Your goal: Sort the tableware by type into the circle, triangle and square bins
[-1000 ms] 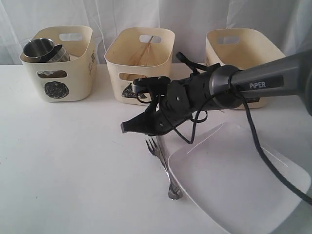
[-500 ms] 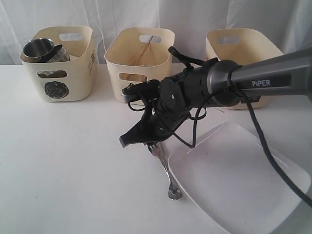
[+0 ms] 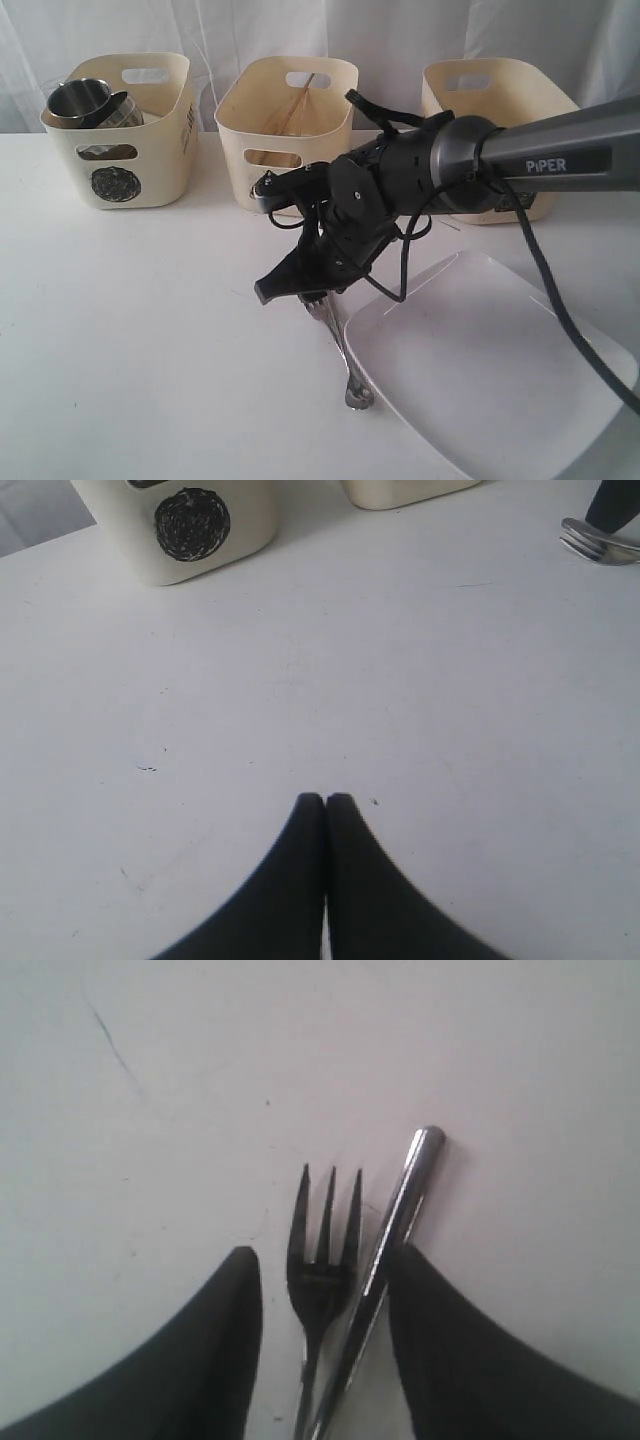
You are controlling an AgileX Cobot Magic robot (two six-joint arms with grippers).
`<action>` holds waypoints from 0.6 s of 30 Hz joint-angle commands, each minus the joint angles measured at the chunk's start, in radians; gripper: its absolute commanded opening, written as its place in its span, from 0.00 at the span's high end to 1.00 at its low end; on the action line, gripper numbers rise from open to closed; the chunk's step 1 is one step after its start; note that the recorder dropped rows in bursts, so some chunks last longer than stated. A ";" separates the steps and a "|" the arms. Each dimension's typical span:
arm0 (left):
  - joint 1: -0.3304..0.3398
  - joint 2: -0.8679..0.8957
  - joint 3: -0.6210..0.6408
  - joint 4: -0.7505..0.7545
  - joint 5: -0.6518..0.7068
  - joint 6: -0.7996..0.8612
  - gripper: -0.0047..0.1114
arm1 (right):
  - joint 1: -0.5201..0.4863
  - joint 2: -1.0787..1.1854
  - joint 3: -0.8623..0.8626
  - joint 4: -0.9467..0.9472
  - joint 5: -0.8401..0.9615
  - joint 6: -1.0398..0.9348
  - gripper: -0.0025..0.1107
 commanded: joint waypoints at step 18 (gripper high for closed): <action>-0.005 -0.005 0.004 0.000 0.004 -0.001 0.96 | 0.006 0.087 -0.004 -0.072 0.048 0.009 0.52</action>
